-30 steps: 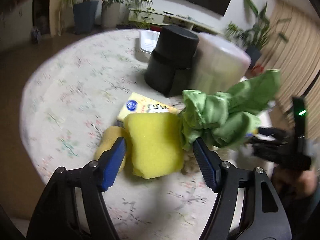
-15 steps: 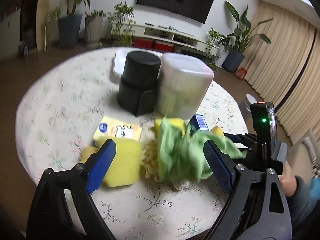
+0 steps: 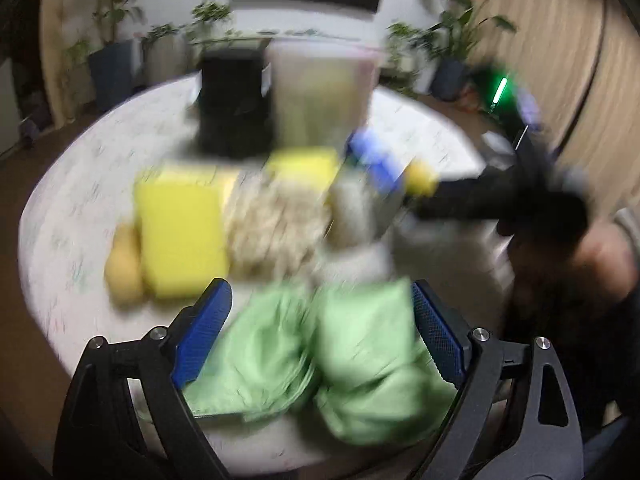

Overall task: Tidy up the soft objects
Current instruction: 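Lift the green cloth with the left gripper while the right gripper grasps the yellow egg sponge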

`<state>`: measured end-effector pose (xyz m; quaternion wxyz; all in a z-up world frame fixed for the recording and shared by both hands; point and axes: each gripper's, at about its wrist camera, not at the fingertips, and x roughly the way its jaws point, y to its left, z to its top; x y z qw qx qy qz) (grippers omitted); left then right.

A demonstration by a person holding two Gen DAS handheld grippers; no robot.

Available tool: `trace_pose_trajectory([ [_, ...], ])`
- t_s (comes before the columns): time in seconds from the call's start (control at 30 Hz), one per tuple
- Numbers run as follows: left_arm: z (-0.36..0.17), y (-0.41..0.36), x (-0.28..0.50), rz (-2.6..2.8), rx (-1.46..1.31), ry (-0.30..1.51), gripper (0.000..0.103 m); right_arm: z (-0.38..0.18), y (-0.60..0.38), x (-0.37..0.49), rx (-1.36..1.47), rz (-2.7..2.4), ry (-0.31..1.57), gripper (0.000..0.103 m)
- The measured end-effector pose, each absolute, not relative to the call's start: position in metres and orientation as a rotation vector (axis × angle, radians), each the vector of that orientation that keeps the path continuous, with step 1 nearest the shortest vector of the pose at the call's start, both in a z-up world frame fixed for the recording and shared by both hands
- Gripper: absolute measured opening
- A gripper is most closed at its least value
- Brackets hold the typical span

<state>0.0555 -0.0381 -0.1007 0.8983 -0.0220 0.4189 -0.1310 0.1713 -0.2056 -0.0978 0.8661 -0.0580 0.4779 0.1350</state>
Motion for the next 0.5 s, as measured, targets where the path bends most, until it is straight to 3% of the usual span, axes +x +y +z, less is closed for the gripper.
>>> trace_pose_trajectory([
  [0.1, -0.103, -0.032, 0.039, -0.273, -0.122, 0.847, 0.09, -0.097, -0.205, 0.17, -0.121, 0.285, 0.996, 0.065],
  [0.17, -0.118, -0.043, 0.04, -0.236, -0.033, 0.924, 0.088, -0.098, -0.204, 0.17, -0.123, 0.282, 0.997, 0.065],
  [0.27, -0.122, -0.055, 0.035, -0.19, 0.057, 0.898, 0.087, -0.098, -0.203, 0.17, -0.126, 0.283, 0.998, 0.065],
  [0.33, -0.121, -0.049, 0.036, -0.163, 0.018, 0.888, 0.07, -0.097, -0.202, 0.17, -0.129, 0.286, 0.994, 0.065],
  [0.4, -0.117, -0.037, 0.038, -0.134, -0.024, 0.884, 0.04, -0.097, -0.201, 0.169, -0.133, 0.288, 0.992, 0.064],
  [0.5, -0.114, -0.029, 0.041, -0.109, -0.062, 0.891, 0.034, -0.097, -0.201, 0.168, -0.134, 0.295, 0.991, 0.054],
])
